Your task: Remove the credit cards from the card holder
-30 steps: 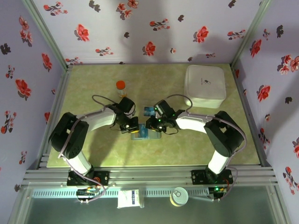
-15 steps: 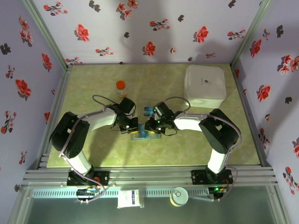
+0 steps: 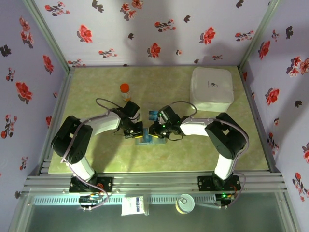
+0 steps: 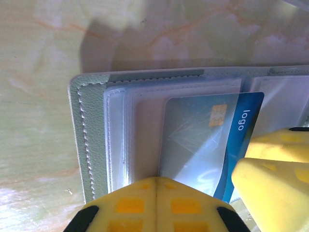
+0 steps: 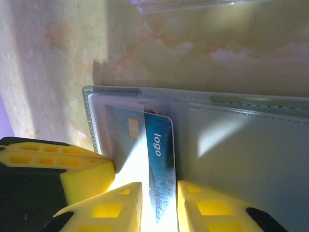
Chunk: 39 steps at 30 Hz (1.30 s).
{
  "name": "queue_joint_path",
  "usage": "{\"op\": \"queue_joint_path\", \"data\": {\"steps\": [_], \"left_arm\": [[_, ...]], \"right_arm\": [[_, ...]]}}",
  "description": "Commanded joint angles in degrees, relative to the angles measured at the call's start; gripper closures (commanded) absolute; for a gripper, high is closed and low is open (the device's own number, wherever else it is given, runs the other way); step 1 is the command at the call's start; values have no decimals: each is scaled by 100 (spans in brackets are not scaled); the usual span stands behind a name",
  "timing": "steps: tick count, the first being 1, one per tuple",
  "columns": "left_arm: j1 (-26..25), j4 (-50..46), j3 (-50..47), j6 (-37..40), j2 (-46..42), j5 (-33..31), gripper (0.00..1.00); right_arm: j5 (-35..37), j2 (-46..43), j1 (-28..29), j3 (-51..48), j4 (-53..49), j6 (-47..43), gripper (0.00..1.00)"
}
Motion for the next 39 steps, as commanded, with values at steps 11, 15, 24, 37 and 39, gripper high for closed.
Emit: {"op": "queue_joint_path", "data": {"steps": [11, 15, 24, 37, 39], "left_arm": [[-29, -228, -14, 83, 127, -240, 100], [-28, -209, -14, 81, 118, -245, 100], [-22, -213, -31, 97, 76, -274, 100], [-21, -193, 21, 134, 57, -231, 100], [-22, -194, 21, 143, 48, -226, 100]], "right_arm": [[-182, -5, -53, -311, 601, 205, 83], [-168, -42, -69, -382, 660, 230, 86], [86, -451, -180, -555, 208, 32, 90], [633, -828, -177, 32, -1511, -610, 92], [684, -824, -163, 115, -1612, -634, 92]]}}
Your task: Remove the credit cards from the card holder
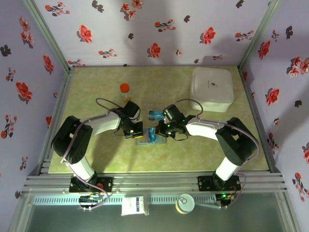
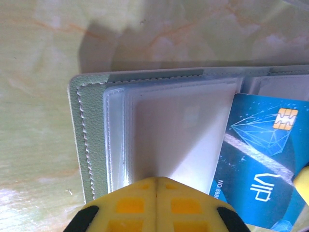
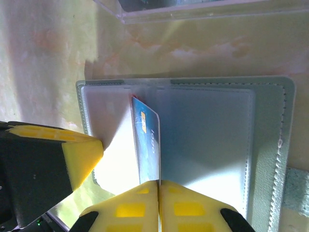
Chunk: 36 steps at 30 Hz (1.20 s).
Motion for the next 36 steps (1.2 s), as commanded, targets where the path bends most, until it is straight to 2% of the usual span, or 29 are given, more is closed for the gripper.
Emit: {"op": "queue_joint_path", "data": {"steps": [1, 6, 18, 28, 31, 36], "left_arm": [[-22, -184, 21, 132, 41, -214, 100], [-23, -160, -11, 116, 5, -205, 100], [-13, -166, -29, 137, 17, -190, 100], [8, -168, -14, 167, -41, -230, 100], [21, -208, 19, 168, -57, -231, 100], [22, -170, 4, 167, -178, -167, 100]], "right_arm": [[351, -84, 21, 221, -656, -240, 92], [636, -79, 90, 412, -964, -304, 92], [606, 267, 356, 689, -850, -136, 87], [831, 27, 371, 636, -970, -168, 92], [946, -140, 357, 667, -1155, -301, 92], [1145, -280, 328, 1023, -1919, -1174, 92]]}}
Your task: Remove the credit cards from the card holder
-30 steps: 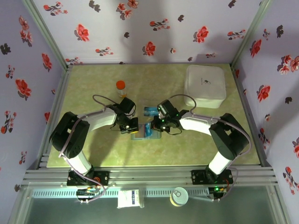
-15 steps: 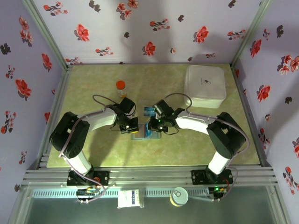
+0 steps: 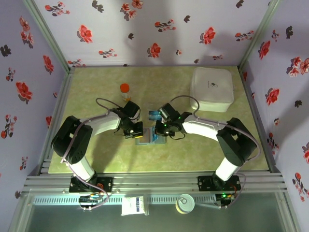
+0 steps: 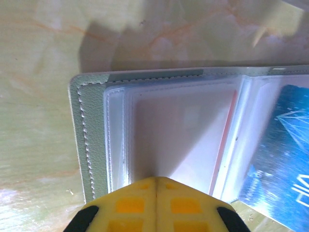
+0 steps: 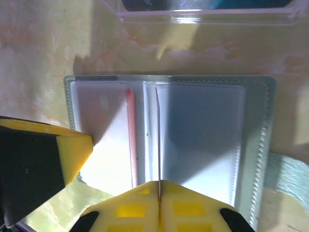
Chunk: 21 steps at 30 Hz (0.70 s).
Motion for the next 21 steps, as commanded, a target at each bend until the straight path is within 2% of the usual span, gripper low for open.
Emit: {"op": "queue_joint_path", "data": {"steps": [1, 7, 12, 14, 18, 21], "left_arm": [[20, -169, 8, 156, -179, -162, 98], [22, -129, 30, 150, -348, -170, 93], [19, -85, 13, 102, -466, -200, 91], [29, -101, -22, 101, -516, -255, 91], [78, -85, -156, 84, -626, -353, 91], [153, -85, -270, 84, -699, -378, 91]], "right_arm": [[299, -210, -34, 388, -750, -857, 92], [324, -19, -41, 1038, -1905, -3123, 92], [527, 248, -50, 1563, -2708, -5136, 91], [760, 386, -73, 1831, -2958, -5938, 93], [1081, 632, -147, 2258, -3200, -7263, 95], [1172, 842, -251, 2650, -3334, -7762, 96]]}}
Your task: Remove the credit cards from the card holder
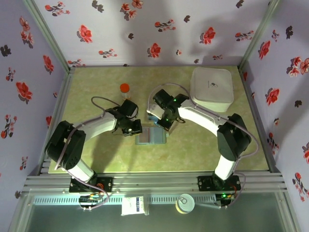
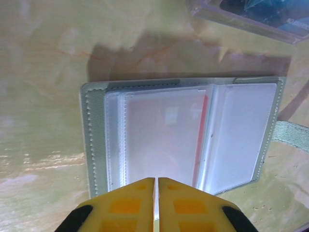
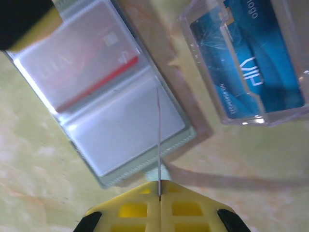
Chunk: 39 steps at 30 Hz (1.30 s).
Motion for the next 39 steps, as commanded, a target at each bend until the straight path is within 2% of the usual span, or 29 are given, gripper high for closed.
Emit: {"op": "queue_joint_path", "data": {"steps": [1, 9, 21, 30, 35, 39], "left_arm": [[117, -94, -201, 64, -217, -164, 91], [361, -67, -587, 28, -751, -247, 88], [569, -162, -831, 104, -1218, -298, 87], [595, -98, -885, 99, -1188, -264, 87], [595, -68, -900, 91, -1144, -248, 87], [595, -38, -874, 105, -1070, -199, 87]], "right_arm": [[227, 263, -164, 555, -511, -1380, 96], [28, 1098, -441, 1962, -1123, -2069, 98], [-15, 2365, -535, 3631, -1875, -2471, 97], [-142, 2730, -617, 3764, -1857, -2469, 95], [-164, 2694, -653, 3739, -1767, -2322, 79], [-103, 2361, -685, 3453, -1510, -2122, 78]]}}
